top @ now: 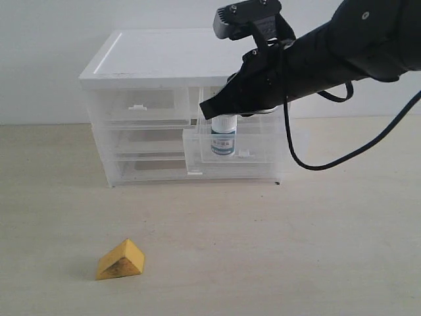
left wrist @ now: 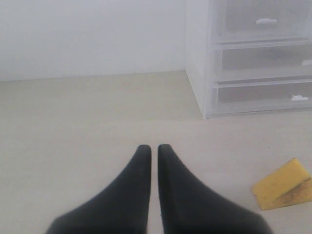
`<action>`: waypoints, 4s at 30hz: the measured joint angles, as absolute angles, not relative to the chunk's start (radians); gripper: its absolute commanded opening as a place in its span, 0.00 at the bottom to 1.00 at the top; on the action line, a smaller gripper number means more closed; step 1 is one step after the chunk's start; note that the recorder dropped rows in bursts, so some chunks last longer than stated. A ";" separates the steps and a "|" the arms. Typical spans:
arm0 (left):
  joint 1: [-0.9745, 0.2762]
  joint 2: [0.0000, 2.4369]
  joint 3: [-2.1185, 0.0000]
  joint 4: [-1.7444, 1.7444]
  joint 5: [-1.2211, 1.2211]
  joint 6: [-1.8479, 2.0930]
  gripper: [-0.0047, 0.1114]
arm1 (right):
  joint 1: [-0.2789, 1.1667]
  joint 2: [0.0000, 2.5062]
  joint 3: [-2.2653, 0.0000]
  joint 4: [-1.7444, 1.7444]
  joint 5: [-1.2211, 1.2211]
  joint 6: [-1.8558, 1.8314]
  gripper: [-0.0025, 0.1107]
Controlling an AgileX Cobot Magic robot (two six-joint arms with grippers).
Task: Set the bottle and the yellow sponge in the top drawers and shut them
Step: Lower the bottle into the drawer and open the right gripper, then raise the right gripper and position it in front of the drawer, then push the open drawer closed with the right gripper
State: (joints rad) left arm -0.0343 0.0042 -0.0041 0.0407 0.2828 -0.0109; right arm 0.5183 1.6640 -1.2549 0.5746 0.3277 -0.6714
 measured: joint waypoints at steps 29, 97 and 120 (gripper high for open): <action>-0.034 0.004 -0.004 0.041 0.283 -0.011 0.08 | 0.497 1.594 -1.255 0.513 0.442 -0.650 0.02; -0.034 0.004 -0.004 0.041 0.283 -0.011 0.08 | 0.708 1.595 -1.255 -0.141 0.769 -0.154 0.02; -0.034 0.004 -0.004 0.041 0.283 -0.011 0.08 | 0.708 1.617 -1.255 -0.459 0.627 0.000 0.02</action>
